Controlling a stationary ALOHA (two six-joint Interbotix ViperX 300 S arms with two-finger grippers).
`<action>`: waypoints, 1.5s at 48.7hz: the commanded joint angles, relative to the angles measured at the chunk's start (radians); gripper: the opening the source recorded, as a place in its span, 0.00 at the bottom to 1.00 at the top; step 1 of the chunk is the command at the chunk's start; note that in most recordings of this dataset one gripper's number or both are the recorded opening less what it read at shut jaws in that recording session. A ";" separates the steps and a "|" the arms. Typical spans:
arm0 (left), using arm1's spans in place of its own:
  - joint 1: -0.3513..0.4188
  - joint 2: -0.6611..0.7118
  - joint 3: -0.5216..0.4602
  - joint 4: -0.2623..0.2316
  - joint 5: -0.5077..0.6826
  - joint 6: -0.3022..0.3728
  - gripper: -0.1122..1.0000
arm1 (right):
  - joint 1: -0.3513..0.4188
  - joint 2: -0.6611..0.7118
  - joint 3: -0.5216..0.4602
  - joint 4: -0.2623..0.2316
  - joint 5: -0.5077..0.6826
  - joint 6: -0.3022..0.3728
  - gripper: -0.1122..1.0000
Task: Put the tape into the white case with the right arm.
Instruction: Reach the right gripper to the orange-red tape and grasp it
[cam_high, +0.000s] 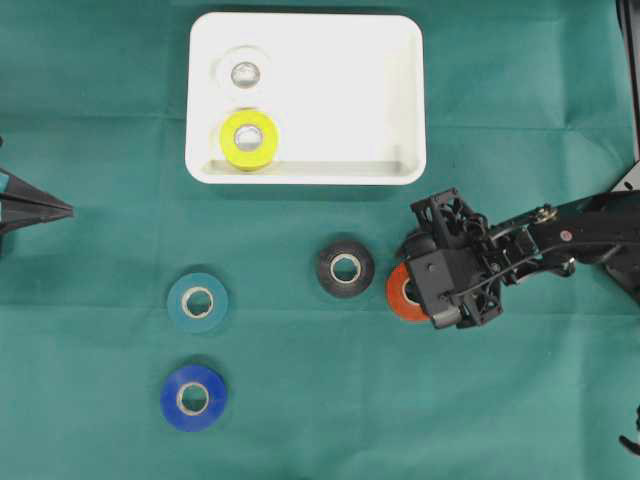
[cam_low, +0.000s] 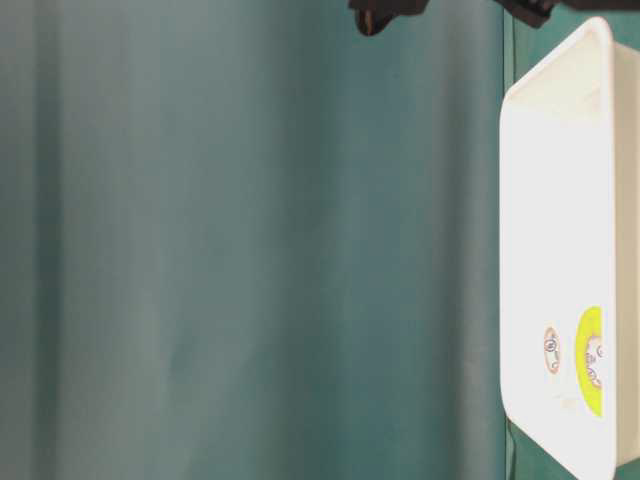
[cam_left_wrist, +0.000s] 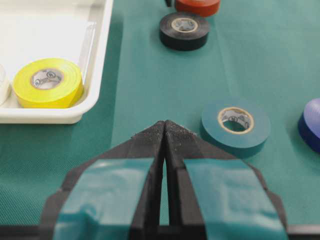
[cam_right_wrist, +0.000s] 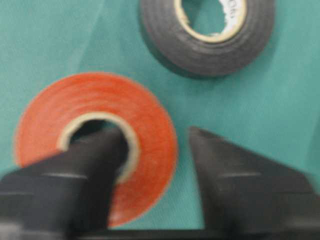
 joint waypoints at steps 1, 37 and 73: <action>0.003 0.009 -0.012 -0.002 -0.005 -0.002 0.11 | 0.011 -0.011 -0.025 0.003 -0.003 0.003 0.13; 0.003 0.009 -0.012 -0.002 -0.005 -0.002 0.11 | 0.057 -0.163 -0.064 0.014 0.127 0.003 0.11; 0.003 0.008 -0.014 -0.003 -0.005 -0.002 0.11 | 0.064 0.032 -0.308 0.051 0.173 0.005 0.11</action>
